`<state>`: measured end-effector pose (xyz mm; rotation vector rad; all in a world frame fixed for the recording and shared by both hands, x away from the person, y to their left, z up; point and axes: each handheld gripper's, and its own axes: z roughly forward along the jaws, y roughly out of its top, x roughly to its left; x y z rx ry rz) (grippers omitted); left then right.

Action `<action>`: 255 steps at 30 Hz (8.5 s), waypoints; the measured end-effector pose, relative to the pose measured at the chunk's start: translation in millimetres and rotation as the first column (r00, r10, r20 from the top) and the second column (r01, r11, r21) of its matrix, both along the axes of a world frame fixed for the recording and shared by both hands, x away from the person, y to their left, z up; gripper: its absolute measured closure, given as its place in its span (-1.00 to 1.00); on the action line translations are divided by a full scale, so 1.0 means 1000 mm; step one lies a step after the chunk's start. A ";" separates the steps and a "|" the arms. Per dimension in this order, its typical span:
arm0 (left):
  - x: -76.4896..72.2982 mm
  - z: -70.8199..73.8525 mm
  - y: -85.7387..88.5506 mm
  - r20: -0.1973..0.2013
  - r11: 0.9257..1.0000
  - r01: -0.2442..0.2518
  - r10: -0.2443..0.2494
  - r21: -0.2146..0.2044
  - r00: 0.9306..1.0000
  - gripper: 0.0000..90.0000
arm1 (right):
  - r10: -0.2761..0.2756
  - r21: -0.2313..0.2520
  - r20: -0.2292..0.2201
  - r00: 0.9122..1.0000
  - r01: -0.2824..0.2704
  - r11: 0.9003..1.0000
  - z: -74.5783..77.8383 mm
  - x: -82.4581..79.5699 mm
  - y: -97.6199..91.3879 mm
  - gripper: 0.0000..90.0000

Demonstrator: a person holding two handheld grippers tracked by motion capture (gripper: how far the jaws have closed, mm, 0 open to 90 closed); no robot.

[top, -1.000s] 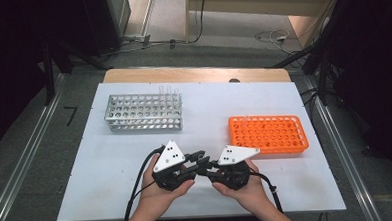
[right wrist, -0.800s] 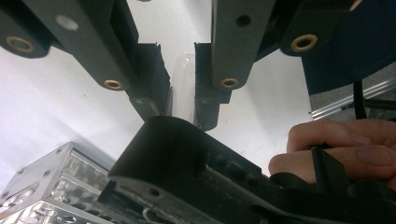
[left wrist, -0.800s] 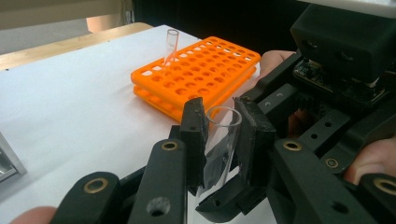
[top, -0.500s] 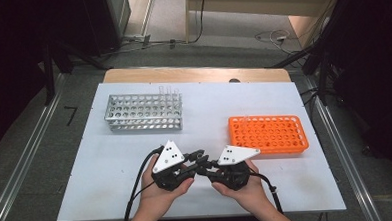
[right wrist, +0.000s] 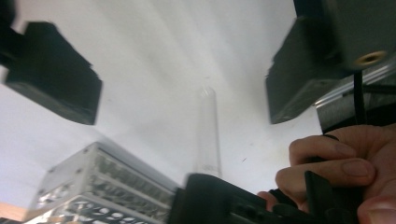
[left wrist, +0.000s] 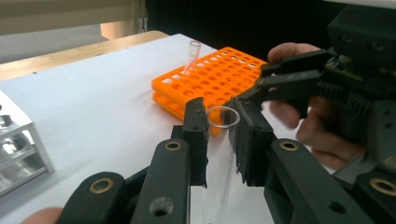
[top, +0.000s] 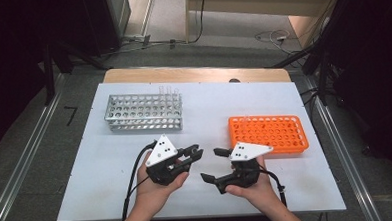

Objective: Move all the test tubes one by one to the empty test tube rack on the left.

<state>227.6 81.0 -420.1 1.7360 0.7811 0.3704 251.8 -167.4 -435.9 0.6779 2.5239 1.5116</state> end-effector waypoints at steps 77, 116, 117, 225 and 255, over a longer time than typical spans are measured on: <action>0.181 0.030 0.105 0.032 0.907 -0.421 0.421 -0.013 0.907 0.68 | -0.255 -0.005 0.018 0.967 0.256 0.967 -0.014 -0.004 -0.145 -1.00; 0.213 -0.008 0.094 -0.101 0.884 -0.449 0.463 0.131 0.881 0.60 | -0.253 0.000 0.020 0.967 0.253 0.967 -0.013 -0.004 -0.147 -1.00; 0.213 -0.008 0.094 -0.099 0.882 -0.451 0.465 0.134 0.880 0.60 | -0.255 0.000 0.020 0.967 0.255 0.967 -0.013 -0.004 -0.147 -1.00; 0.008 -0.020 0.065 -0.061 0.984 -0.177 0.177 -0.009 0.982 -1.00 | -0.479 -0.155 0.022 0.877 0.476 0.865 -0.030 0.116 -0.068 0.54; 0.005 -0.020 0.060 -0.056 0.988 -0.156 0.156 -0.010 0.986 -1.00 | -0.456 -0.016 0.060 0.888 0.458 0.889 0.003 0.095 -0.076 0.64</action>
